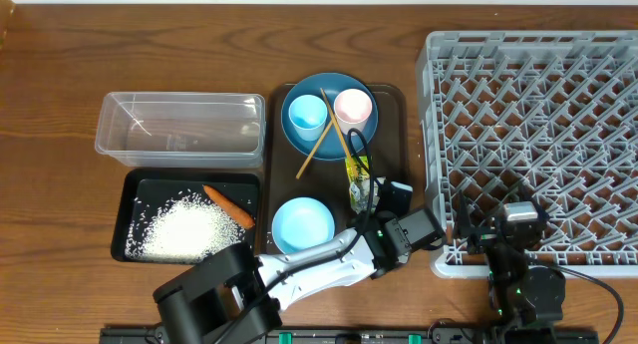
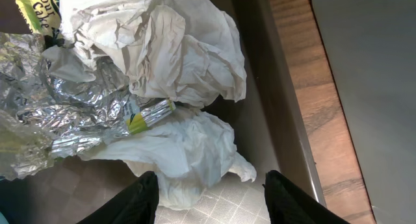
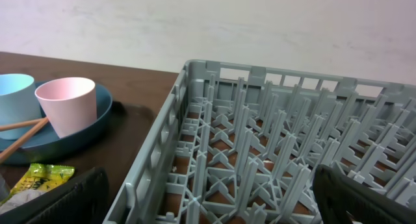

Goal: Sort waste into correct bins and load items into the dishwasher rack
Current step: 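Lower the left gripper and grasp the white tissue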

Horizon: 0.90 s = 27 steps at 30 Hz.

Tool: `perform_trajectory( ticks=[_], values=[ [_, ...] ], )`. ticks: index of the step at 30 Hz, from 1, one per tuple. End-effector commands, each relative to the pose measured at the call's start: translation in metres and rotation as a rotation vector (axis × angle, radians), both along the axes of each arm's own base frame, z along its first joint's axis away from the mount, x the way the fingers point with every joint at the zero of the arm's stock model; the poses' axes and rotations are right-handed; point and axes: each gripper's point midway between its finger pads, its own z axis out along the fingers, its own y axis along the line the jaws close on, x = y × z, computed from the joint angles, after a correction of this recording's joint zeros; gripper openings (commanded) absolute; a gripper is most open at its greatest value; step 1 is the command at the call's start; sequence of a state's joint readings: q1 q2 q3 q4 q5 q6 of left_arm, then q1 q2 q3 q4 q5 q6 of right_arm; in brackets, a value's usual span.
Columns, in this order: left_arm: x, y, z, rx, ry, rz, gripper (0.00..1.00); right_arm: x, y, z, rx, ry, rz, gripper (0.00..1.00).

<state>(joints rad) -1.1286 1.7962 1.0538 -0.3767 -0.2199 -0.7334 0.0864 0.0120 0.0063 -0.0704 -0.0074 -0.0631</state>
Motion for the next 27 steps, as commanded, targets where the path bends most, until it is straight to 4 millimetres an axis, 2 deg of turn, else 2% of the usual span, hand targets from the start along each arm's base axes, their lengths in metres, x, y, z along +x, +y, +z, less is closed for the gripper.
perform_trajectory(
  ticks=[1, 9, 10, 14, 16, 19, 23, 27],
  values=[
    [0.002, 0.010, -0.011, 0.048, -0.015, 0.015, 0.55, 0.000, 0.001, -0.001, -0.013, 0.000, 0.007, 0.99],
    [0.001, 0.013, -0.033, 0.089, 0.005, 0.014, 0.54, 0.000, 0.001, -0.001, -0.013, 0.000, 0.007, 0.99],
    [0.001, 0.013, -0.033, 0.090, 0.006, 0.014, 0.52, 0.000, 0.001, -0.001, -0.013, 0.000, 0.007, 0.99],
    [0.001, 0.012, -0.032, 0.087, 0.005, 0.014, 0.15, 0.000, 0.001, -0.001, -0.013, 0.000, 0.007, 0.99],
    [-0.001, 0.012, -0.032, 0.087, 0.010, 0.008, 0.06, 0.000, 0.001, -0.001, -0.013, 0.000, 0.007, 0.99],
    [-0.012, 0.005, -0.032, 0.051, 0.073, -0.017, 0.06, 0.000, 0.001, -0.001, -0.013, 0.000, 0.007, 0.99],
    [-0.030, -0.003, -0.015, -0.020, 0.159, -0.054, 0.06, 0.000, 0.001, -0.001, -0.013, 0.000, 0.007, 0.99],
    [-0.035, 0.002, 0.022, -0.073, 0.151, -0.057, 0.06, 0.000, 0.001, -0.001, -0.013, 0.000, 0.007, 0.99]
  ],
)
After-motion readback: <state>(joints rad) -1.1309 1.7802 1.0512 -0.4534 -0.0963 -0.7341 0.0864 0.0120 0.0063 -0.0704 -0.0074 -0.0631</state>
